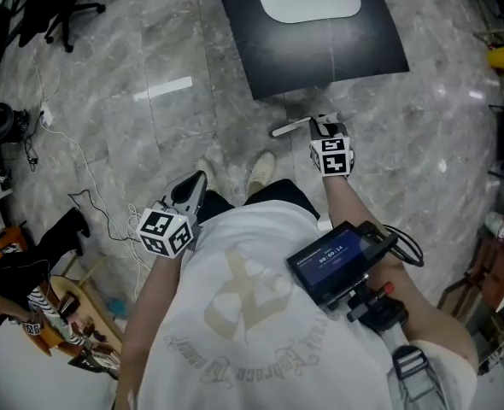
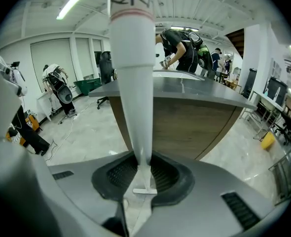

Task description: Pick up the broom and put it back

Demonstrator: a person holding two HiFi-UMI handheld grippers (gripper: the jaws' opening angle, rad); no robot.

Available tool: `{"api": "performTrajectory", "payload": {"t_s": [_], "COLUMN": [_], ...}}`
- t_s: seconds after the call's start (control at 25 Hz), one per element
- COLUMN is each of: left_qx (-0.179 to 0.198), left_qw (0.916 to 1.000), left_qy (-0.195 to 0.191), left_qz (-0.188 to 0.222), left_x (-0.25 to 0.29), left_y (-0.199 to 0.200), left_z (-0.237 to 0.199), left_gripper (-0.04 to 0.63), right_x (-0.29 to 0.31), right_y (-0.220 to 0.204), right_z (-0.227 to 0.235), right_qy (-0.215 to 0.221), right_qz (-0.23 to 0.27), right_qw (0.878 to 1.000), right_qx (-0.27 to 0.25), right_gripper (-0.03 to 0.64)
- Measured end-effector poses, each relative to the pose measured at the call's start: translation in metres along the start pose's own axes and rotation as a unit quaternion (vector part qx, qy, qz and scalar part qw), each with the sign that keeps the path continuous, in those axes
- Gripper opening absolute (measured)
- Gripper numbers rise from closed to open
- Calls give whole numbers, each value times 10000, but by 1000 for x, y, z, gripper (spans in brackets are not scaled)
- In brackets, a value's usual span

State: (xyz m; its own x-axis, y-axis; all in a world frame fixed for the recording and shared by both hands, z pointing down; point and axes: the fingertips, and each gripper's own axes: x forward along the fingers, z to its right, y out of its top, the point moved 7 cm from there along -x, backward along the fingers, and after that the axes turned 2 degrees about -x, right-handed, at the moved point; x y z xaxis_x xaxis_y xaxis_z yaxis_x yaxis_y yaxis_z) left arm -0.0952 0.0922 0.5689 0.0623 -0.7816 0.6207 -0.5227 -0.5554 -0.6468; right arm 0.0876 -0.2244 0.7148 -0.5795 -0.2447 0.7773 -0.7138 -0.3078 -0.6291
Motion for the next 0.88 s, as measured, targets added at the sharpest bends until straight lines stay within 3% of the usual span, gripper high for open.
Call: {"api": "performTrajectory", "payload": {"t_s": [0.6, 0.88], "left_qx": [-218, -306], "left_qw": [9996, 9991], "left_qy": [177, 298], "left_qz": [-28, 23], "left_x": [-23, -29], "left_y": [-21, -24], "left_z": [-16, -16], "left_gripper": [12, 12], "right_x": [43, 56], "right_y": [38, 49], "right_z": [-24, -22], "right_qy": [263, 359], "right_qz": [87, 117], "right_qw": [9985, 9983], "right_qx": [-467, -448], "right_gripper": [97, 98]}}
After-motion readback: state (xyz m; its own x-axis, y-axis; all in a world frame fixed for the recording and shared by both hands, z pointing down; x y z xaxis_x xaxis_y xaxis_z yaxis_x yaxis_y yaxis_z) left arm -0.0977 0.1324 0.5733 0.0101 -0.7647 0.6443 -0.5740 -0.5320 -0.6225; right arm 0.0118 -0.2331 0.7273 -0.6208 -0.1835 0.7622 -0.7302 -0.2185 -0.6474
